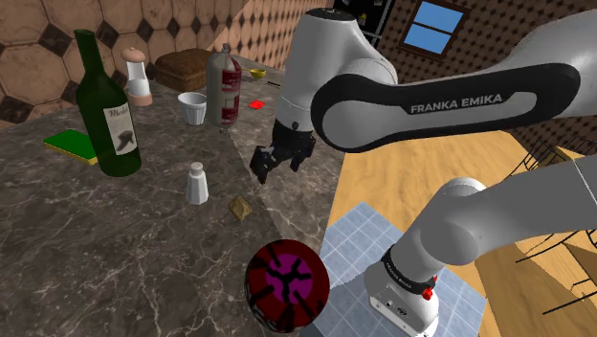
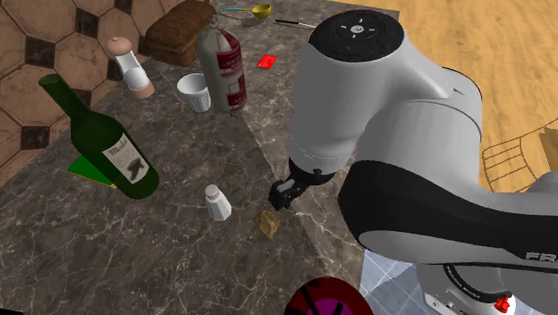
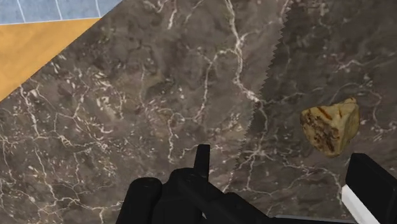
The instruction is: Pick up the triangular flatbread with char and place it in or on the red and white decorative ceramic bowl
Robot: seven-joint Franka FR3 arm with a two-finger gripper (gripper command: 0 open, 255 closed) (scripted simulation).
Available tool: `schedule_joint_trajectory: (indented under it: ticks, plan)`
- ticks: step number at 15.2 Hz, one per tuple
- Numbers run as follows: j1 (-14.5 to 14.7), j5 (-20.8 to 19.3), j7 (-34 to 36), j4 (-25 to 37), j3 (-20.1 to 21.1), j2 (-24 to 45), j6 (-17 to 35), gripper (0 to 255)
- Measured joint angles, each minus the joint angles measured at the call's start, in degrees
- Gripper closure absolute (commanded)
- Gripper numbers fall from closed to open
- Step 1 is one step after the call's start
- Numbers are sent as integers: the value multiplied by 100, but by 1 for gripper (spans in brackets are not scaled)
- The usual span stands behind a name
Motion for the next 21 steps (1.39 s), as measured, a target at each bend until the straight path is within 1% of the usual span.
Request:
schedule_joint_trajectory:
  ticks: [4,5,7,8,15,21]
  plan:
    - [-128,-202,652,3,710,655,769,0]
    - [-206,-312,815,22,878,836,951,0]
    - [-432,-652,1298,136,1339,1331,1343,0]
    - [-512,-779,1437,158,1456,1478,1465,0]
    - [-895,-1390,1936,80,1816,2112,2077,0]
    - [-928,-1454,1984,47,1842,2166,2153,0]
